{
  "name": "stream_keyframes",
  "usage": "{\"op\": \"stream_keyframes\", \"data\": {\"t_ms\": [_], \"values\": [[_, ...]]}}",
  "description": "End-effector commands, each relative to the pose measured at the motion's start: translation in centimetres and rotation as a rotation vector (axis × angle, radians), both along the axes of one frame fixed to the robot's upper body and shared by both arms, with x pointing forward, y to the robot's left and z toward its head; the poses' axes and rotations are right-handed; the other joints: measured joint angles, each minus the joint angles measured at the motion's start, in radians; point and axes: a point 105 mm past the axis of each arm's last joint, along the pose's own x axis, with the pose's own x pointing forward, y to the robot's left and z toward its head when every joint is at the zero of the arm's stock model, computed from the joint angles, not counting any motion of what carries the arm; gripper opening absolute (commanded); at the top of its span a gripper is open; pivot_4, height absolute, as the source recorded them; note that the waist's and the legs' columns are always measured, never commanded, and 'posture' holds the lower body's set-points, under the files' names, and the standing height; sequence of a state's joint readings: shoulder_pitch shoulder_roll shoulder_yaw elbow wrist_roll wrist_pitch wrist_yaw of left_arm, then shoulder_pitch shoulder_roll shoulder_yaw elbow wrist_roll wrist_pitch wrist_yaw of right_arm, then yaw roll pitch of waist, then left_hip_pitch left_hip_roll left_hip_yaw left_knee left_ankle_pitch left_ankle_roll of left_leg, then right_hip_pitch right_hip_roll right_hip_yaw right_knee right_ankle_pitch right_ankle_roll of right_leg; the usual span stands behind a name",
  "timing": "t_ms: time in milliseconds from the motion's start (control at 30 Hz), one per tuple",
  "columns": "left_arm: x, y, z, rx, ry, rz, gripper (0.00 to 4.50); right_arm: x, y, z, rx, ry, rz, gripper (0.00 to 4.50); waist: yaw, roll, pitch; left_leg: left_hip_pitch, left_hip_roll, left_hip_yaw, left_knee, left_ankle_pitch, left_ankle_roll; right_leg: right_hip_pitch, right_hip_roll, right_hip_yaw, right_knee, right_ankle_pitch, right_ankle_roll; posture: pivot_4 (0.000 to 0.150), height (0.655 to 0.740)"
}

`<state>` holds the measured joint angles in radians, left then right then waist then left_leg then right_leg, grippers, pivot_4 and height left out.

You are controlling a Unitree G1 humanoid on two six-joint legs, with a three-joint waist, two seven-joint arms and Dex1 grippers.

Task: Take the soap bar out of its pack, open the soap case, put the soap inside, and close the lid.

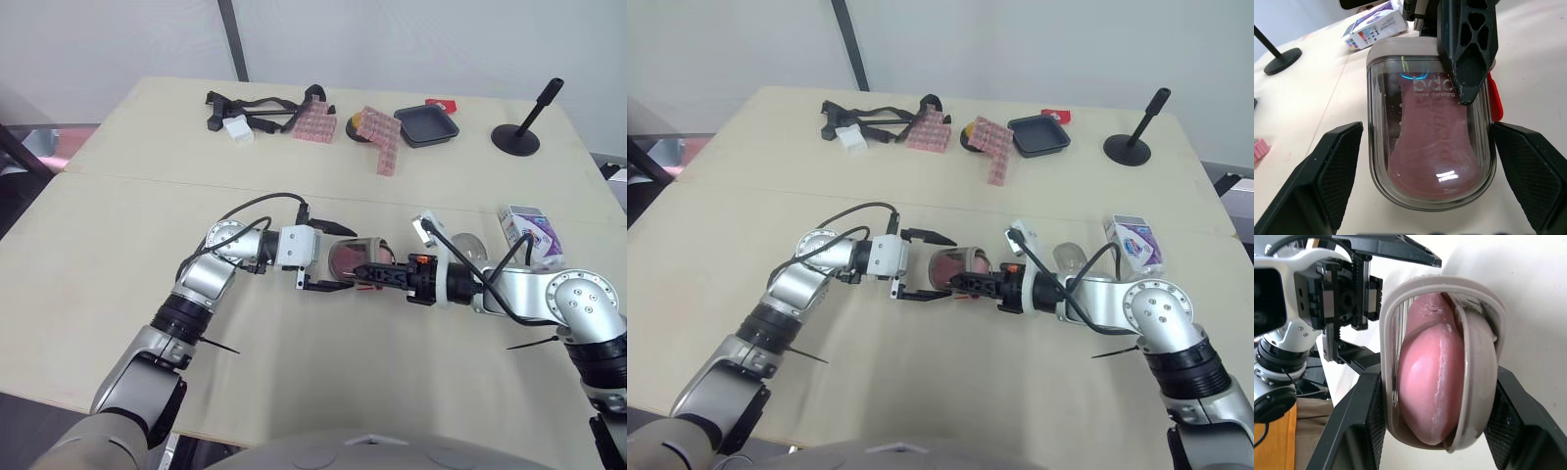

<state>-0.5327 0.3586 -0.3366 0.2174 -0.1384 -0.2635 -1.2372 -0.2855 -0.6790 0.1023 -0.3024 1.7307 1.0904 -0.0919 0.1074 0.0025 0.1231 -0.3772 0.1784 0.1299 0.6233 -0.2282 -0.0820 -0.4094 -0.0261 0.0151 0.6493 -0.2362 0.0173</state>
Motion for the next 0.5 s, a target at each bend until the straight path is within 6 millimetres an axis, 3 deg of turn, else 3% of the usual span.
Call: {"op": "stream_keyframes", "data": {"t_ms": [33, 267, 500], "values": [[0.5, 0.8, 1.5, -0.017, 0.018, 0.001, 4.50, -0.2, 0.0, 1.0, 0.000, -0.052, 0.036, 2.11, -0.001, 0.000, 0.000, 0.000, 0.000, 0.000, 0.000, 0.000, 0.000, 0.000, 0.000, 0.000, 0.000, 0.000, 0.000, 0.150, 0.7398], [1.0, 2.7, 1.0, 0.101, 0.174, 0.004, 4.50, -0.1, -0.8, 0.9, -0.138, -0.139, 0.096, 2.11, -0.001, 0.000, 0.000, 0.000, 0.000, 0.000, 0.000, 0.000, 0.000, 0.000, 0.000, 0.000, 0.000, 0.000, 0.000, 0.150, 0.7398], [1.5, 1.8, 2.7, 0.094, 0.343, 0.029, 4.50, 0.6, -2.4, 2.7, -0.458, -0.367, 0.265, 2.11, 0.001, 0.001, 0.002, 0.000, 0.000, 0.000, 0.000, 0.000, 0.000, 0.000, 0.000, 0.000, 0.000, 0.000, 0.000, 0.150, 0.7398]]}}
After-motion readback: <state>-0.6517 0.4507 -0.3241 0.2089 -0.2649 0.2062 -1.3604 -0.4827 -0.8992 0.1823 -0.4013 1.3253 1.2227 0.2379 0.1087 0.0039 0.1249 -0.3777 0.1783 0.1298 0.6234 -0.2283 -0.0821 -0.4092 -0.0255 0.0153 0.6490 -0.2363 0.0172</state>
